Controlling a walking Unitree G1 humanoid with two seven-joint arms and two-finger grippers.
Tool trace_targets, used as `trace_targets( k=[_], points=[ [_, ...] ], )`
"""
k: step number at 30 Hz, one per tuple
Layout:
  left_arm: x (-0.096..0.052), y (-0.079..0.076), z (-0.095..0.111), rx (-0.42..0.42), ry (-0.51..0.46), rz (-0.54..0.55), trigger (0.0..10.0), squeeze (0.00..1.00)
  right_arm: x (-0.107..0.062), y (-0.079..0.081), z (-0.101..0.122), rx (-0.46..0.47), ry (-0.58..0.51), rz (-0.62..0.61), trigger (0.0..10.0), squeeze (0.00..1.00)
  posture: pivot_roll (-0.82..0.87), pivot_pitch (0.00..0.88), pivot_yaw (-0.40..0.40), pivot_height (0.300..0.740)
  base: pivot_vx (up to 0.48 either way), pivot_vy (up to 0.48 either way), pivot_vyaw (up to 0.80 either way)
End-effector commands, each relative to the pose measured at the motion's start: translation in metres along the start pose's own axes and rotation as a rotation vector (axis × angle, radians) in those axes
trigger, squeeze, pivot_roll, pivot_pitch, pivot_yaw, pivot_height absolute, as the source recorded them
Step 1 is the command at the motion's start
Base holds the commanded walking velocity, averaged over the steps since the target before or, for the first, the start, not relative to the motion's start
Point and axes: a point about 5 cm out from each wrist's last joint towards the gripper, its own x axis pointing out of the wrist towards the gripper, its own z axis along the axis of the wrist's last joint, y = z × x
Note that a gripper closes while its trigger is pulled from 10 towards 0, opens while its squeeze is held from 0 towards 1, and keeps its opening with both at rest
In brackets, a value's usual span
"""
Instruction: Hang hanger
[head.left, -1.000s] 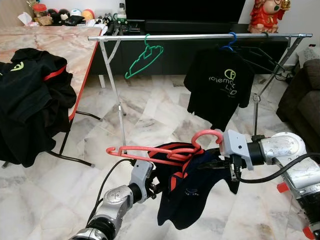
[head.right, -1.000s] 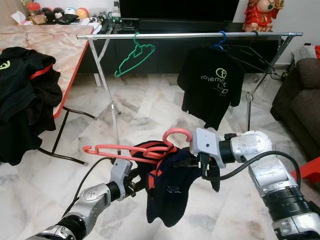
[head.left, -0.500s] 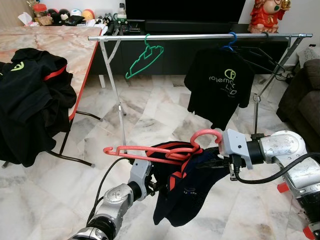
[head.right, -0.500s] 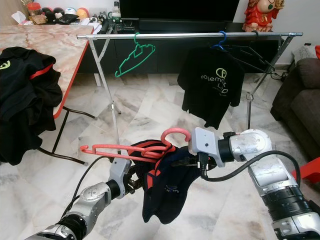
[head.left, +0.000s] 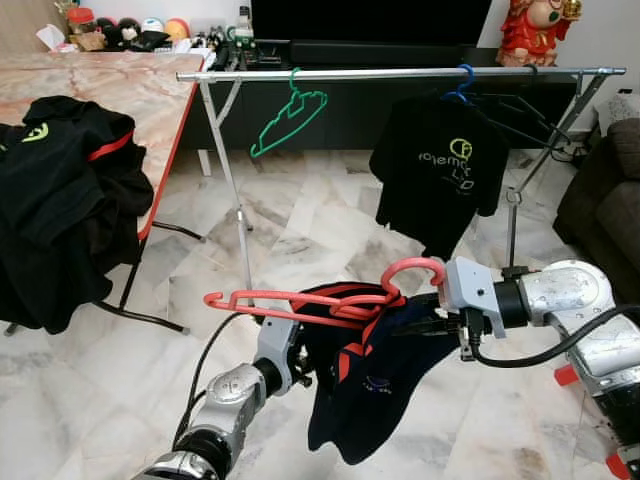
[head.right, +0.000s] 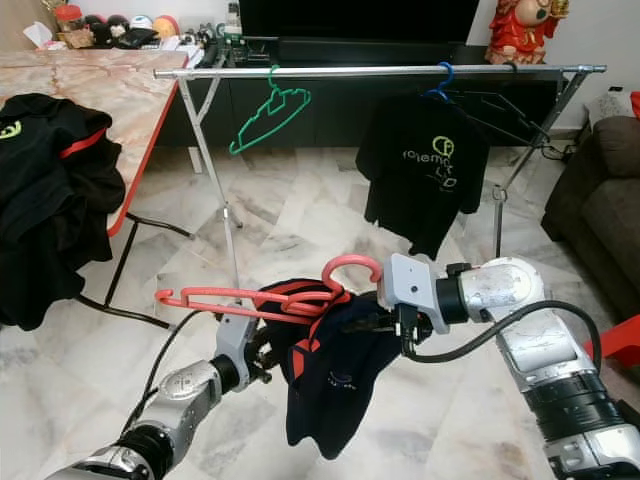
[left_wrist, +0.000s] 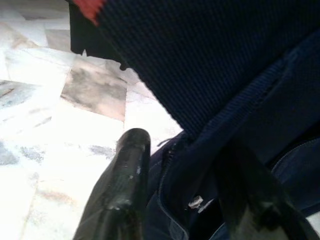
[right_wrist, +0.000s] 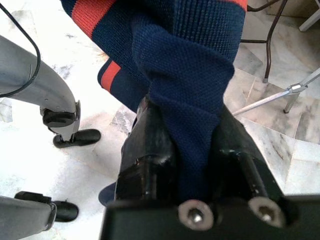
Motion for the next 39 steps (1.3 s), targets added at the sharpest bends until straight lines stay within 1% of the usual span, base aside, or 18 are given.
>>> trace_targets(
  k=[1,9,19,22,25,29,30,33,34,35,36,37,39],
  points=[
    [0.005,-0.007,0.002,0.022,0.001,-0.041,0.0,0.0,-0.004,-0.004,0.011,-0.046,0.0,-0.005,0.0,0.0,-0.13,0.11,-0.06,0.74,0.0,0.0,0.0],
    [0.006,-0.009,0.0,0.029,0.017,-0.051,0.0,0.0,-0.004,-0.004,0.011,-0.047,-0.002,-0.007,0.0,0.0,-0.13,0.108,-0.06,0.74,0.0,0.0,0.0],
    [0.007,-0.011,-0.002,0.042,0.036,-0.032,0.0,0.0,-0.003,-0.004,0.011,-0.044,-0.002,-0.009,0.0,0.0,-0.13,0.11,-0.059,0.74,0.0,0.0,0.0],
    [0.005,-0.007,-0.003,0.064,0.045,0.013,0.0,0.0,-0.004,-0.003,0.009,-0.039,0.004,-0.011,0.0,0.0,-0.13,0.111,-0.058,0.74,0.0,0.0,0.0],
    [0.002,-0.001,-0.005,0.068,0.064,0.054,0.0,0.0,-0.005,-0.002,0.007,-0.036,0.014,-0.014,0.0,0.0,-0.13,0.111,-0.054,0.74,0.0,0.0,0.0],
    [-0.004,0.007,-0.011,0.062,0.099,0.101,0.0,0.0,-0.008,0.0,-0.002,-0.033,0.078,-0.012,0.0,0.0,-0.12,0.113,-0.056,0.74,0.0,0.0,0.0],
    [-0.004,0.007,-0.011,0.062,0.099,0.101,0.0,0.0,-0.008,0.0,-0.002,-0.033,0.078,-0.012,0.0,0.0,-0.12,0.113,-0.056,0.74,0.0,0.0,0.0],
    [-0.015,0.018,-0.022,0.06,0.16,0.174,0.0,0.0,-0.018,0.003,-0.016,0.011,0.122,-0.036,0.0,0.0,-0.12,0.114,-0.058,0.74,0.0,0.0,0.0],
    [-0.015,0.018,-0.022,0.06,0.16,0.174,0.0,0.0,-0.018,0.003,-0.016,0.011,0.122,-0.036,0.0,0.0,-0.12,0.114,-0.058,0.74,0.0,0.0,0.0],
    [-0.018,0.02,-0.025,0.052,0.17,0.192,0.0,0.0,-0.022,0.004,-0.02,0.027,0.13,-0.046,0.0,0.0,-0.12,0.119,-0.063,0.74,0.0,0.0,0.0],
    [-0.023,0.023,-0.03,0.038,0.182,0.208,0.0,0.0,-0.031,0.007,-0.027,0.059,0.149,-0.073,0.0,0.0,-0.12,0.12,-0.061,0.74,0.0,0.0,0.0],
    [-0.023,0.023,-0.03,0.038,0.182,0.208,0.0,0.0,-0.031,0.007,-0.027,0.059,0.149,-0.073,0.0,0.0,-0.12,0.12,-0.061,0.74,0.0,0.0,0.0],
    [-0.029,0.026,-0.036,0.046,0.206,0.218,0.0,0.0,-0.039,0.011,-0.033,0.086,0.171,-0.09,0.0,0.0,-0.13,0.121,-0.061,0.74,0.0,0.0,0.0]
  ],
)
